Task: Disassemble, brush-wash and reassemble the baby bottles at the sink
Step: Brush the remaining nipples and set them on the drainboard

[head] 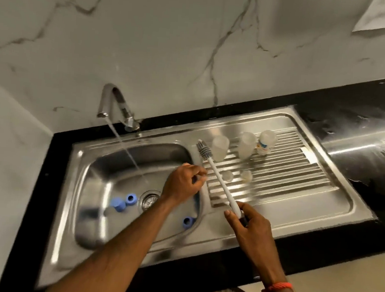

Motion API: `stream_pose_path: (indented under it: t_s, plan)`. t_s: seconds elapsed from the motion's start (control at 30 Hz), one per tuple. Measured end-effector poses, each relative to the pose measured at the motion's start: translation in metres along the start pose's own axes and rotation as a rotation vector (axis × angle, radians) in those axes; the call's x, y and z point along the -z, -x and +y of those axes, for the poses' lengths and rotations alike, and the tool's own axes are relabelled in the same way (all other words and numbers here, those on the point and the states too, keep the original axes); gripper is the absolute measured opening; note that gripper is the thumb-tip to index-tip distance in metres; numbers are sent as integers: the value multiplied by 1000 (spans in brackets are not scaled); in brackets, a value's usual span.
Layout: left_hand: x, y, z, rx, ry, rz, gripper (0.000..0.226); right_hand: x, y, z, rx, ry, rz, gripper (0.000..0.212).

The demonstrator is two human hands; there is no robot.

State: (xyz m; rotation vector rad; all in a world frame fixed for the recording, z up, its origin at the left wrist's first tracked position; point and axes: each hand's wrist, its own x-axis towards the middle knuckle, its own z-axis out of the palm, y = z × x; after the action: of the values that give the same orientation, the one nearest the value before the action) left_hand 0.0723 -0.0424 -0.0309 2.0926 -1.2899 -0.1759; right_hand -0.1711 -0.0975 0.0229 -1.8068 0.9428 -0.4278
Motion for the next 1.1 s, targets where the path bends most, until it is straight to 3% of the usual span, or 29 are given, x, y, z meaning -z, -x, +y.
stream_pose_path:
  t_s: [0.2,0.43,0.7,1.0,1.1]
  plan:
    - [43,54,-71,309,53,152,8,-31,-5,-16,-24,-32,-103,12]
    - [46,73,-135,653,185,27,20,-55,-7,-31,-65,19,-140,9]
    - [0,31,-169,611,233,-87,28,-90,-11,-33,-139,32,-173,15]
    - [-36,-27,-193,530,119,-179,59,-119,-18,-17,-241,77,-115,21]
    - [-51,-32,-205,542,94,-222,50,-125,-22,-16,-247,66,-91,22]
